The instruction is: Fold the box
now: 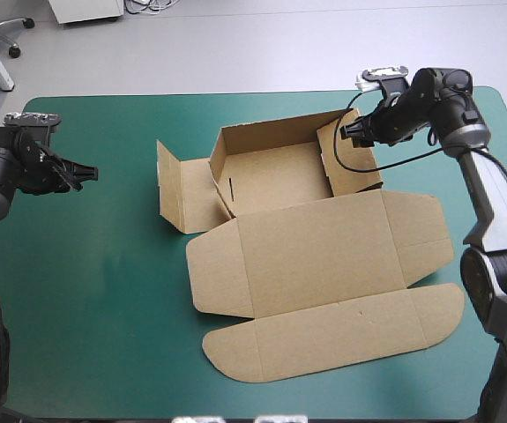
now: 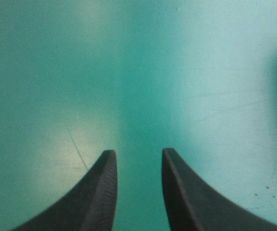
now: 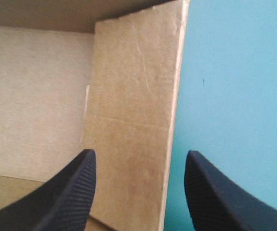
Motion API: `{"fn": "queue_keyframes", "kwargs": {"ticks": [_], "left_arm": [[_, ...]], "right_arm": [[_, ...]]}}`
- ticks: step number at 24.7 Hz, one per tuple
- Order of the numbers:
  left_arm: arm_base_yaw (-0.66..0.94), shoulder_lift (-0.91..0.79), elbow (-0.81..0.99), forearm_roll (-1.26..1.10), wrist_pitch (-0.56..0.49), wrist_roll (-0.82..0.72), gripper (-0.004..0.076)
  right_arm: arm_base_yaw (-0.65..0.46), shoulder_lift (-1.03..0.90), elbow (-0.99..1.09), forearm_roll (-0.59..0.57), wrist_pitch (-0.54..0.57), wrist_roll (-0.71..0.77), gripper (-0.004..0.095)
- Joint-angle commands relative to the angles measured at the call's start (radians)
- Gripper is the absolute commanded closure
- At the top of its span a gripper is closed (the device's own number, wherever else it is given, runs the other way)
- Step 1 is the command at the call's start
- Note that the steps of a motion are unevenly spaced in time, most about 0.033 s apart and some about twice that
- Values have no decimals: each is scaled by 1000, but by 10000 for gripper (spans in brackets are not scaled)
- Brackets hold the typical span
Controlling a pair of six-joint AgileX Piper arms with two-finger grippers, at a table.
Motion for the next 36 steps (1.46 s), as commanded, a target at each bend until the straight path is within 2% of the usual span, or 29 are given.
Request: {"fn": "queue_keyframes", "kwargs": {"ticks": [1,4,5,9,12,13,14,16,18,20,22,25,30,36], "left_arm": [[-2,-41,-28,-25,-29,18,491],[-2,-41,-28,-30,-17,21,491],[-2,-41,-28,-30,-13,21,491],[-2,-41,-28,-35,3,44,491],[-2,-41,-28,-46,-3,42,491],[-2,-41,-28,-55,-5,46,491],[-2,-41,-28,-57,-7,46,491],[-2,-41,-28,-57,-18,46,491],[-2,-41,-28,-64,-19,51,491],[-2,-41,-28,-67,-19,53,491],[-2,-41,-28,-68,-18,53,491],[-2,-41,-28,-72,-19,53,491],[-2,-41,-28,-82,-23,53,491],[-2,-41,-28,-96,-29,53,491]], "right_arm": [[-2,-162,-38,8,-7,-12,386],[-2,-244,-26,10,82,-12,397],[-2,-270,-9,10,80,-10,405],[1,-402,118,-41,37,14,410],[41,-462,218,-58,-93,44,410],[68,-465,238,-108,-139,69,413],[116,-445,241,-217,-150,109,413],[195,-393,239,-397,-136,159,413],[212,-357,229,-451,-136,224,409],[196,-308,186,-408,-105,237,407],[159,-244,111,-317,-38,189,393],[130,-146,-12,-249,47,135,347],[120,-50,-135,-253,-38,101,291],[106,45,-170,-256,-52,85,227]]}}
